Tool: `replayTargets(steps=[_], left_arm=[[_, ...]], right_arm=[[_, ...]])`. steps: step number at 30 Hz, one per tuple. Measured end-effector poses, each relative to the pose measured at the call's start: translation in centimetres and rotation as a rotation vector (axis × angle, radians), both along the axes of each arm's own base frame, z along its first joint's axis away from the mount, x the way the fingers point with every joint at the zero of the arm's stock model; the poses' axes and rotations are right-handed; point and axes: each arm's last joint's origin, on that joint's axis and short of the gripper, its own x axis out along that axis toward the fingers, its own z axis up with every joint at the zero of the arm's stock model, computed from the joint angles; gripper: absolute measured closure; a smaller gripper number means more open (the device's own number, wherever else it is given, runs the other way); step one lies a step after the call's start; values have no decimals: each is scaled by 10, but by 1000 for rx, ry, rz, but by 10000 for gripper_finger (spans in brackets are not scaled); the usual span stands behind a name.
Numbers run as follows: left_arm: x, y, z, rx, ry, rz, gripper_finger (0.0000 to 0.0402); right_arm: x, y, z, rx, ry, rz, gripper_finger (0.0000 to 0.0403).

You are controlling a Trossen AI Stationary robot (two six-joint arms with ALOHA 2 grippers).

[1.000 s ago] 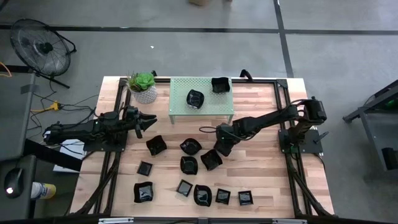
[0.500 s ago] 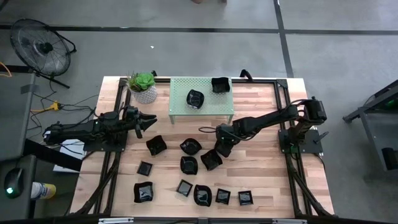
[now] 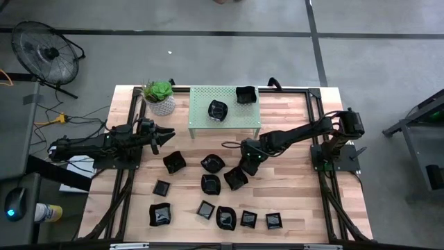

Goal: Pick & Place Mini shaped plates
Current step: Put the square plate on the shelf

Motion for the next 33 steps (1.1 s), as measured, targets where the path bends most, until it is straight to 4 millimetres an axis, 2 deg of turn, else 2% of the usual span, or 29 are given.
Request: replayTargets(steps=[10,33], left_arm=[[0,0,0,0,0,0,268],[0,0,0,0,0,-1,268]], right_arm=[[0,0,0,0,-3,0,398],[-1,1,1,33,4,-19,402]])
